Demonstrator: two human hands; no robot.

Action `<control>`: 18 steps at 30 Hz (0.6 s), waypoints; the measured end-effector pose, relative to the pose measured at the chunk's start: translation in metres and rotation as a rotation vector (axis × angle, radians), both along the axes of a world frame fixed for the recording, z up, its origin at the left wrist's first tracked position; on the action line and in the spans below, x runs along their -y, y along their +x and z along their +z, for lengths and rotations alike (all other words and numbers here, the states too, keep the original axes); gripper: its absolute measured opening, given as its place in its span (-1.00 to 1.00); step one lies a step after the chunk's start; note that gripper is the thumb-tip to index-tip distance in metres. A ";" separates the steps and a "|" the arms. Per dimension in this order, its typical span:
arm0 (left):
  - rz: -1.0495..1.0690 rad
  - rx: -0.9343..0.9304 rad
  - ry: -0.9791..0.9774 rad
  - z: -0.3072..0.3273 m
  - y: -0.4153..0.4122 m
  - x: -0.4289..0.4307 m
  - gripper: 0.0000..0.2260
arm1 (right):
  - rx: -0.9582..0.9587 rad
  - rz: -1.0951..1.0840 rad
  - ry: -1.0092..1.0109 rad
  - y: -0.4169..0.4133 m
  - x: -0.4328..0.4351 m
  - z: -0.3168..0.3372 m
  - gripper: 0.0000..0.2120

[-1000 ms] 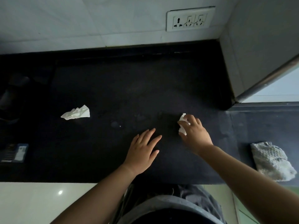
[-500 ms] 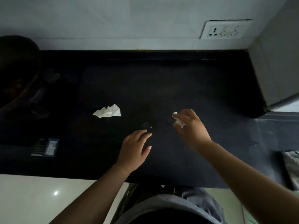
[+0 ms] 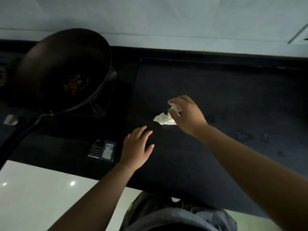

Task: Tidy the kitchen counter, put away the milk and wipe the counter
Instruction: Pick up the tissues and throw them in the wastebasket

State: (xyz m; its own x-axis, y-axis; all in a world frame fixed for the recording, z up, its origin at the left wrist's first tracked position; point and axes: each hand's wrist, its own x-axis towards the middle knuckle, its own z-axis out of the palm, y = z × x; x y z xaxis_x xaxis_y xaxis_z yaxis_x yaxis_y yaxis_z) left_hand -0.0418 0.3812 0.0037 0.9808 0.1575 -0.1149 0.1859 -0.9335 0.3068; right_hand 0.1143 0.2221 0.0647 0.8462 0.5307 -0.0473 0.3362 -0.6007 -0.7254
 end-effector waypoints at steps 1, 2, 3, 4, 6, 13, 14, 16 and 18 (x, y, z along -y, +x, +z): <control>0.000 -0.002 0.002 -0.002 0.003 -0.005 -0.57 | 0.008 0.019 -0.029 -0.001 -0.009 -0.004 -0.69; -0.003 -0.004 0.004 -0.004 0.005 -0.009 -0.56 | 0.002 0.041 -0.083 -0.004 -0.015 -0.010 -0.68; -0.009 -0.004 0.005 -0.006 0.006 -0.012 -0.54 | -0.017 0.067 -0.158 -0.009 -0.017 -0.017 -0.67; -0.015 -0.004 0.003 -0.007 0.007 -0.013 -0.53 | -0.043 0.092 -0.240 -0.015 -0.016 -0.024 -0.65; -0.027 -0.004 -0.006 -0.010 0.007 -0.013 -0.51 | -0.082 0.099 -0.334 -0.029 -0.012 -0.034 -0.64; -0.037 -0.006 -0.029 -0.018 0.002 -0.015 -0.52 | 0.006 0.021 -0.319 -0.054 -0.008 -0.035 -0.56; -0.034 -0.010 -0.031 -0.018 0.002 -0.015 -0.52 | 0.013 0.026 -0.318 -0.054 -0.009 -0.035 -0.54; -0.028 -0.018 -0.037 -0.018 0.003 -0.015 -0.52 | -0.002 0.039 -0.334 -0.054 -0.012 -0.036 -0.53; -0.031 -0.023 -0.042 -0.018 0.003 -0.016 -0.52 | -0.006 0.054 -0.371 -0.057 -0.013 -0.039 -0.54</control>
State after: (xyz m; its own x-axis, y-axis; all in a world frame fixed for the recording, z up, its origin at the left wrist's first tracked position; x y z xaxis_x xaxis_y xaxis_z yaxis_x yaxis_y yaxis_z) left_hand -0.0391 0.3969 -0.0142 0.9822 0.1214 -0.1431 0.1641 -0.9253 0.3418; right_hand 0.0571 0.2354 0.0257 0.8165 0.5206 -0.2497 0.3709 -0.8043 -0.4642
